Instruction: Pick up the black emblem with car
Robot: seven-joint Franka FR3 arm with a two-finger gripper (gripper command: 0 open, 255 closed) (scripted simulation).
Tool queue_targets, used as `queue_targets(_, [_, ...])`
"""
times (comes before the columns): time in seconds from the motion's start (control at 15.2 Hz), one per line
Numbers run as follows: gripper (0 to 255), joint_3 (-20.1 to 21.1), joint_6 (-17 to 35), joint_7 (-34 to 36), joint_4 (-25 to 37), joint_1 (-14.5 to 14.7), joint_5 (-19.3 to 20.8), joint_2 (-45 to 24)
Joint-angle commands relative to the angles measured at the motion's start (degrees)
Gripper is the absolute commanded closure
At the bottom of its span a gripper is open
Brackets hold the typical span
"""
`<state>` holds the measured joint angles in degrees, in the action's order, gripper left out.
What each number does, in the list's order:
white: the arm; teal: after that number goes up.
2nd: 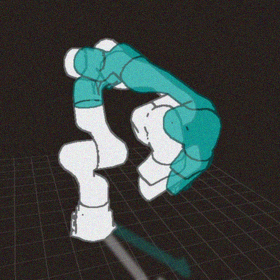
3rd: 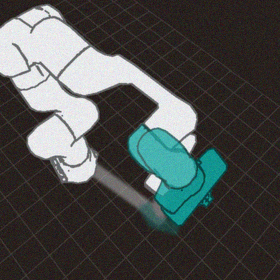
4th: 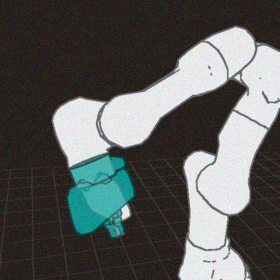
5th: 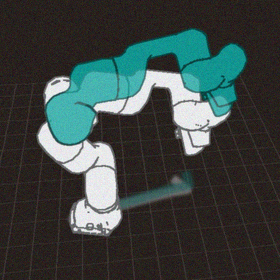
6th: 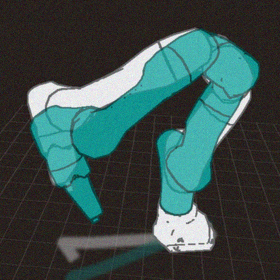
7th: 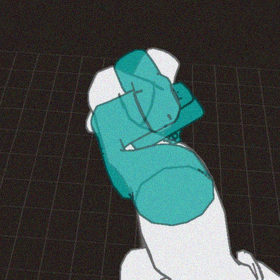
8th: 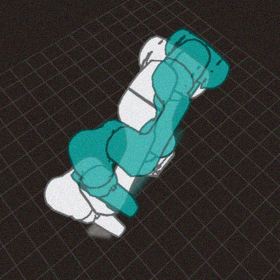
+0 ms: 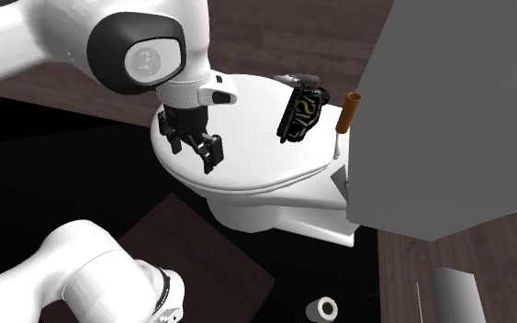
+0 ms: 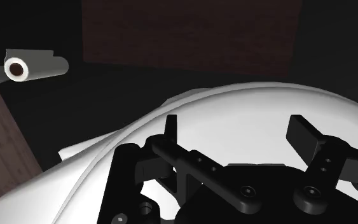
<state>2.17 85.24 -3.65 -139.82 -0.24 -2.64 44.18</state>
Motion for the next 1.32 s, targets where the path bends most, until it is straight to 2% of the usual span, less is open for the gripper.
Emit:
queue_targets(0.0, [0, 0.0, 0.0, 0.0, 0.0, 0.0, 0.0, 0.0])
queue_targets(0.66, [0, -4.3, 12.3, -4.6, 10.8, -2.4, 2.8, -17.8])
queue_targets(1.25, [0, -7.6, 18.3, -8.6, 25.6, -3.8, 2.3, -33.9])
